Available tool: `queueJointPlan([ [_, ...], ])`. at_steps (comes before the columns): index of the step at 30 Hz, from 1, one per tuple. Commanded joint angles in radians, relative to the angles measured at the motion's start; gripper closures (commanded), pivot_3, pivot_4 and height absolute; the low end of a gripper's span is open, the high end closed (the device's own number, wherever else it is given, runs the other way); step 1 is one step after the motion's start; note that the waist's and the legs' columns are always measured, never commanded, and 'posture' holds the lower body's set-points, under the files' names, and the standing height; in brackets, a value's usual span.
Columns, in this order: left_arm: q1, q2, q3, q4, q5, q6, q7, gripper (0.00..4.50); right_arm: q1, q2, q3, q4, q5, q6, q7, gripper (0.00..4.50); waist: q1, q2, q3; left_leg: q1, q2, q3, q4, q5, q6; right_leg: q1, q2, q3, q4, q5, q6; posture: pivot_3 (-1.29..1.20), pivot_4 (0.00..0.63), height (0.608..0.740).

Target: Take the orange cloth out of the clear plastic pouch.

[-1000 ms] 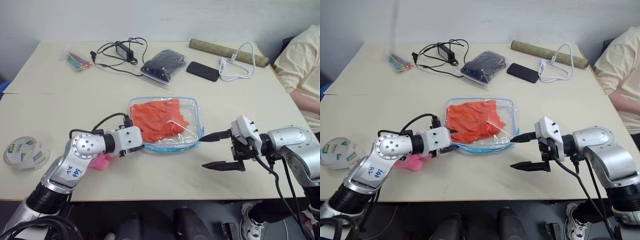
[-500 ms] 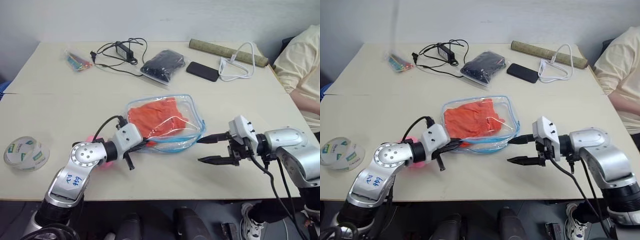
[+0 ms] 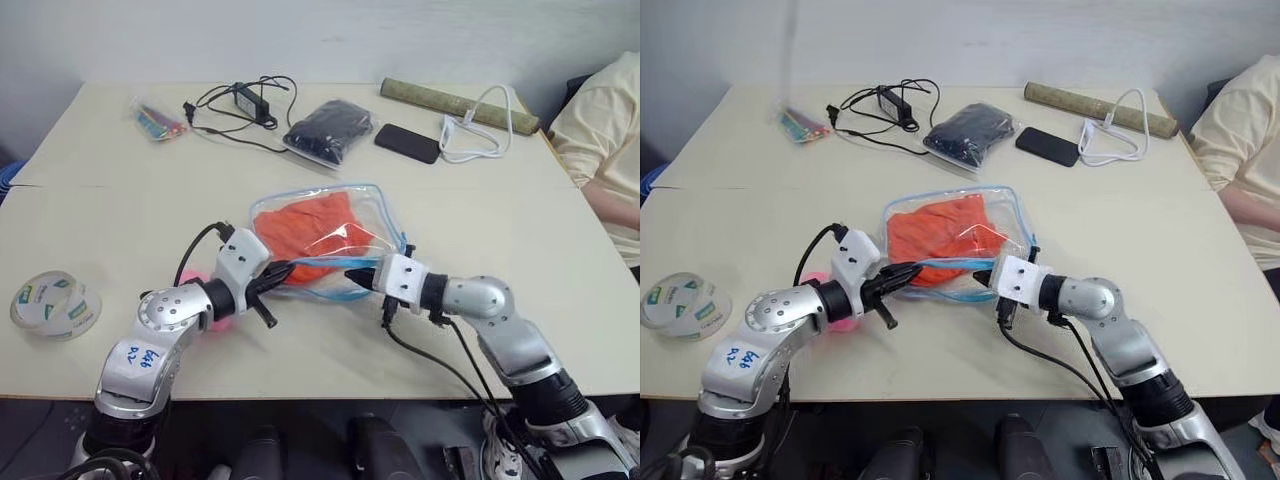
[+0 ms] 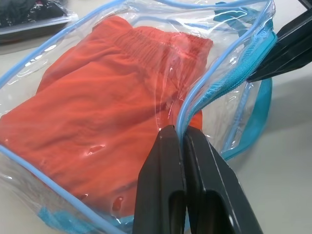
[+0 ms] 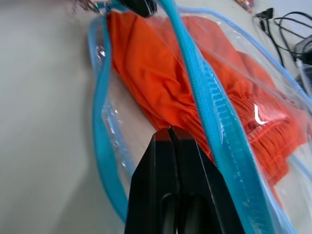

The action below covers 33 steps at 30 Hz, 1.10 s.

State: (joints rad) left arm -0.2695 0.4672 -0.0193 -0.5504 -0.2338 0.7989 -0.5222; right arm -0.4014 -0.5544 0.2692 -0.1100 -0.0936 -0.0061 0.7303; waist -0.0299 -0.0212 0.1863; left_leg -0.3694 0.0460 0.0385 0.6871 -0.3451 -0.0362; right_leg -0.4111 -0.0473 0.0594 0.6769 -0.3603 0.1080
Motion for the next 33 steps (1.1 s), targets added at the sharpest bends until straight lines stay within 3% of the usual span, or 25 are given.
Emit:
queueJointPlan([
  [1,-0.019,-0.015,0.006,-0.056,-0.019,0.006,0.028,4.5,-0.023,0.014,-0.012,0.032,-0.087,-0.099,-0.097,3.28,-0.001,0.0,0.0,0.0,0.0,0.0,0.0,0.0,0.0,0.0,0.0,0.0,0.0,0.0,0.0,0.0,0.15,0.74],
  [10,-0.106,-0.094,-0.036,-0.052,-0.044,0.053,0.079,4.5,-0.099,0.029,0.069,0.169,-0.318,-0.266,-0.236,0.06,-0.005,0.0,0.0,0.001,0.001,0.001,0.0,0.0,-0.001,0.0,0.001,0.0,0.001,0.0,0.0,0.0,0.15,0.74],
  [20,-0.101,-0.081,-0.075,-0.082,-0.052,0.068,0.079,4.5,-0.209,-0.005,0.21,0.27,-0.596,-0.47,-0.31,0.02,-0.025,0.0,0.0,0.001,0.001,0.001,0.0,0.001,-0.001,0.0,0.001,0.0,0.002,0.0,0.0,0.0,0.15,0.74],
  [33,-0.013,-0.044,-0.049,-0.132,-0.083,0.052,0.062,4.5,-0.352,0.138,0.271,0.539,-0.65,-0.461,-0.358,0.02,-0.042,-0.002,-0.001,0.005,0.002,0.0,0.001,0.001,-0.002,0.003,0.0,0.001,0.003,0.0,-0.001,0.0,0.15,0.74],
])
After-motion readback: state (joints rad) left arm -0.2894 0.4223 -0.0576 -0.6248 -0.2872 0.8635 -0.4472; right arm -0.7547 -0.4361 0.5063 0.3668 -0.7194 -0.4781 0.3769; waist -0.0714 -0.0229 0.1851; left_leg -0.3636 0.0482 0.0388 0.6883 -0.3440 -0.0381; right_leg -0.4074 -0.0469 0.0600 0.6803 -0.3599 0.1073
